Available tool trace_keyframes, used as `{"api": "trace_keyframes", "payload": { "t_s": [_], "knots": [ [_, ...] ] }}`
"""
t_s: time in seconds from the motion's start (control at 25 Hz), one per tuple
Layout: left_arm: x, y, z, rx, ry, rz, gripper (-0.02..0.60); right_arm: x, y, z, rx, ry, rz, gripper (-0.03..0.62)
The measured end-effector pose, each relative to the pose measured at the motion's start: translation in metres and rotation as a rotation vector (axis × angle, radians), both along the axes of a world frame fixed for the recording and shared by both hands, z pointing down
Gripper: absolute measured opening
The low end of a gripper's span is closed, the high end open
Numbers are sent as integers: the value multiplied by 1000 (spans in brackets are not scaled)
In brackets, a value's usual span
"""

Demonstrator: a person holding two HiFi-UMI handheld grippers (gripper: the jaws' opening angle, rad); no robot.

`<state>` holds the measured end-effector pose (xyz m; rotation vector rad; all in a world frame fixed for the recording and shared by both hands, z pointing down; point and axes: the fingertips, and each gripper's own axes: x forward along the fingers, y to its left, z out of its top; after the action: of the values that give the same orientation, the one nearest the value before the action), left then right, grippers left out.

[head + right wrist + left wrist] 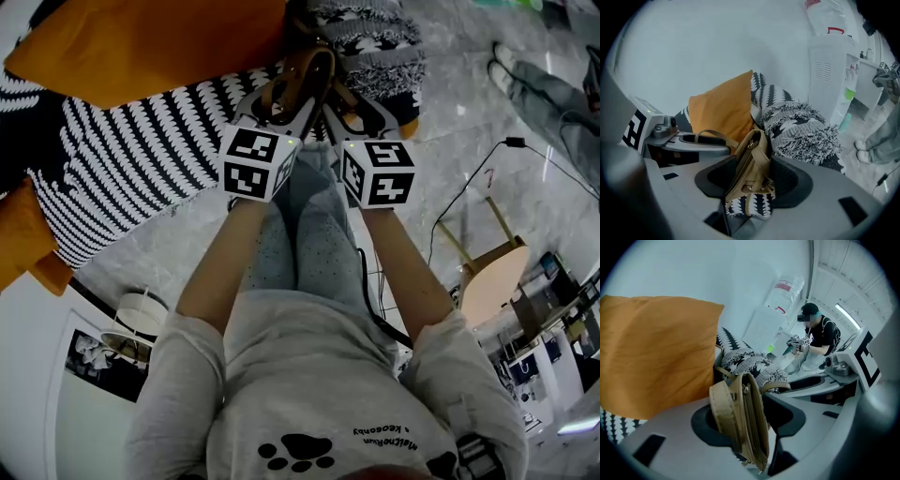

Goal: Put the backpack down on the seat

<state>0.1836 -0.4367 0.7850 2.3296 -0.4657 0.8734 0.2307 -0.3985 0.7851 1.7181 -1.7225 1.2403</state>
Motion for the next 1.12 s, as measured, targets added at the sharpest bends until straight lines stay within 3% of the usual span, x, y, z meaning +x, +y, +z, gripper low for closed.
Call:
{"api": "trace_keyframes", "payload": {
  "t_s": [0.08, 0.2, 0.44, 0.8, 1.12],
  "knots": [
    [-5, 2, 1, -1, -6, -12, 217, -3, 5, 0, -3, 12, -14, 241],
    [-7, -1, 2, 70, -51, -10, 256, -2, 7, 1, -5, 45, -50, 259],
    [-23, -7, -9, 140, -102, -53, 278, 8, 11, -13, 5, 133, -66, 265],
    [-27, -12, -47, 166, -65, -55, 278, 5, -3, -48, 58, 169, -85, 265],
    [-32, -5, -95, 170, -48, -58, 278, -2, -10, -97, 98, 115, -66, 262]
  ]
}}
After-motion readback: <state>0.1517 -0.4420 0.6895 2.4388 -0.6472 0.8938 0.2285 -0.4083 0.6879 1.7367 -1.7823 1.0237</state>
